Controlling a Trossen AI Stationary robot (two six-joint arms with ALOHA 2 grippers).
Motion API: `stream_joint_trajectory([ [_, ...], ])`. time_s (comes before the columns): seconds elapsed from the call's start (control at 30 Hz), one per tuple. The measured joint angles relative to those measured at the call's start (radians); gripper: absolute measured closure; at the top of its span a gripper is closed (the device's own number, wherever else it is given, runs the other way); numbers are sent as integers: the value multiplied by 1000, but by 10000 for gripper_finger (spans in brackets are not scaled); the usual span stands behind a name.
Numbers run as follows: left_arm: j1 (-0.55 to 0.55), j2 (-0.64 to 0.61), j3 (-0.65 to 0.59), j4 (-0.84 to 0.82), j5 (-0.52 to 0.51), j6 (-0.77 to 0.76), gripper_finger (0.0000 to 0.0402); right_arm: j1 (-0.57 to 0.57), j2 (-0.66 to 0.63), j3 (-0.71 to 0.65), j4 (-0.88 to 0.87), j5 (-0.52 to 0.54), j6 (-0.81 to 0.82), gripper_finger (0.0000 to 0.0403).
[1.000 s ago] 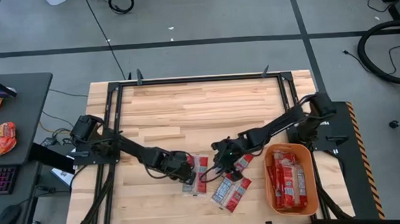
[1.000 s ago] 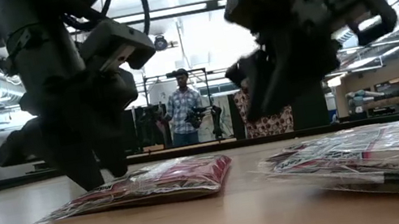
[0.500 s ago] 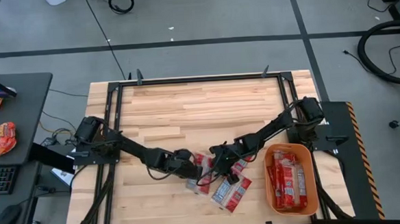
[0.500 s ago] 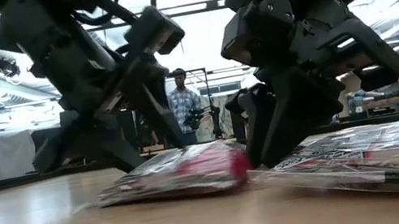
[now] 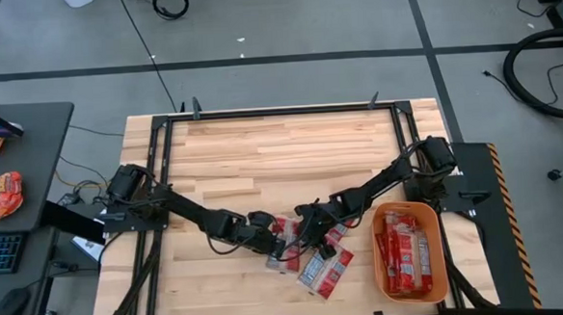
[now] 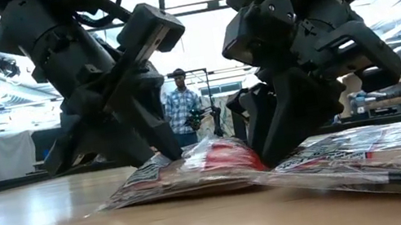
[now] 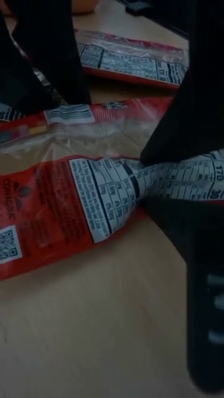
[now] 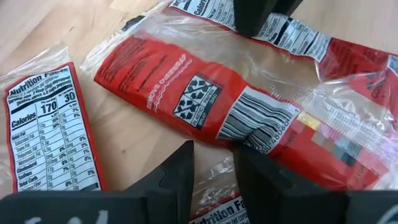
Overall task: Sort popcorn bags into baskets
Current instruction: Put the left red popcorn bag into the orange bin
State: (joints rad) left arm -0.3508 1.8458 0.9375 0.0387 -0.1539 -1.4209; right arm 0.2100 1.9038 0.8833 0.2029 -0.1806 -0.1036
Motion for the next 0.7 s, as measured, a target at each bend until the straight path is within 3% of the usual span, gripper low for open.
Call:
stream_joint_trajectory([
  [0.23,2,-6,1,33,-4,2,393,-1,-83,-1,-105,2,1,285],
  [0.7,25,-87,6,51,21,95,392,7,-419,3,-474,63,-19,288],
])
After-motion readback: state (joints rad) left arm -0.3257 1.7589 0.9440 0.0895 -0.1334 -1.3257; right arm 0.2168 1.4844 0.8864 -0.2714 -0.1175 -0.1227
